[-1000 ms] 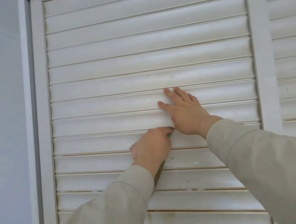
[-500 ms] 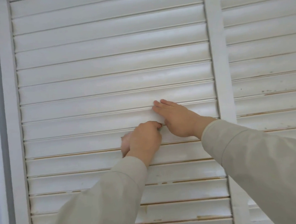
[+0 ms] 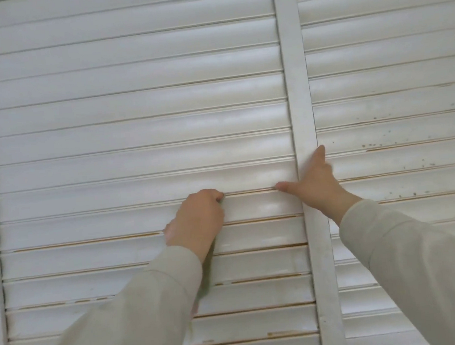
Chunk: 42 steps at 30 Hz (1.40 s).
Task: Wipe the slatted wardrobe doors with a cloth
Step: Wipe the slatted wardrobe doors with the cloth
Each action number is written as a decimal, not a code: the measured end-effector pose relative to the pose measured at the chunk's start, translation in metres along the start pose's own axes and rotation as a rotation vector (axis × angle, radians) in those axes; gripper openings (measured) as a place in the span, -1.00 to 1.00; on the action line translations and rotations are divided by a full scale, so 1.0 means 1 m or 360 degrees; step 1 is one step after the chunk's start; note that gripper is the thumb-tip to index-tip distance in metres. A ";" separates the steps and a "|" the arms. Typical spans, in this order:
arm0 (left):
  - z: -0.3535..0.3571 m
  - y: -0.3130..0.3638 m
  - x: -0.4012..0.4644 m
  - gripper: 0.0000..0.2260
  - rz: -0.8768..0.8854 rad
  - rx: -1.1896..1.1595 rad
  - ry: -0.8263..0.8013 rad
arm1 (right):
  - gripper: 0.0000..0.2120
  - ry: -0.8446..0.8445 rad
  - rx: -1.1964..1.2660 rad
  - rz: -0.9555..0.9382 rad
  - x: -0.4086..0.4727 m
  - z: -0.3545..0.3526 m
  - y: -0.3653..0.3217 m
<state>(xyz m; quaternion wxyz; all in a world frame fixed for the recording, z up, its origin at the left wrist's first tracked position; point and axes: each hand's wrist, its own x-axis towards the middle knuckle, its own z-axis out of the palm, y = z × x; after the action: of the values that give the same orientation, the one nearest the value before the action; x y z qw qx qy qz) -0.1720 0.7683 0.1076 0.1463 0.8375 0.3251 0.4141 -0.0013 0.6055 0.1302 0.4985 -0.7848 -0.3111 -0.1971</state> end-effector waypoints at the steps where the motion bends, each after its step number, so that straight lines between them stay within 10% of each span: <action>1: 0.005 0.012 -0.005 -0.53 0.0009 -0.0026 -0.0052 | 0.21 -0.0080 0.0087 0.0047 0.000 0.001 0.002; 7: 0.053 0.071 -0.005 -0.51 0.0380 -0.0130 -0.0248 | -0.15 -0.0029 0.0094 0.0019 0.001 0.004 0.024; 19: 0.035 0.032 0.003 -0.54 0.0205 0.0025 0.0112 | -0.06 -0.0194 0.0033 -0.0018 0.003 -0.004 0.032; 31: 0.073 0.102 -0.015 -0.50 0.0582 -0.0034 -0.0259 | 0.06 -0.0236 -0.0058 0.0012 0.001 -0.001 0.030; 37: 0.061 0.047 -0.005 -0.54 0.0412 -0.0083 0.0054 | 0.01 -0.0264 -0.0109 0.0095 0.000 -0.004 0.031; 42: 0.024 0.016 0.014 -0.65 -0.0043 -0.0836 0.0485 | -0.02 -0.0322 -0.0160 0.0179 0.003 0.000 0.027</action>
<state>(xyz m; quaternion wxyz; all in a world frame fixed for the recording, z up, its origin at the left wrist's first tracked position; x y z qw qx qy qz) -0.1402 0.7663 0.1089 0.3131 0.6948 0.2362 0.6028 0.0191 0.5981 0.1143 0.4348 -0.8409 -0.3051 -0.1039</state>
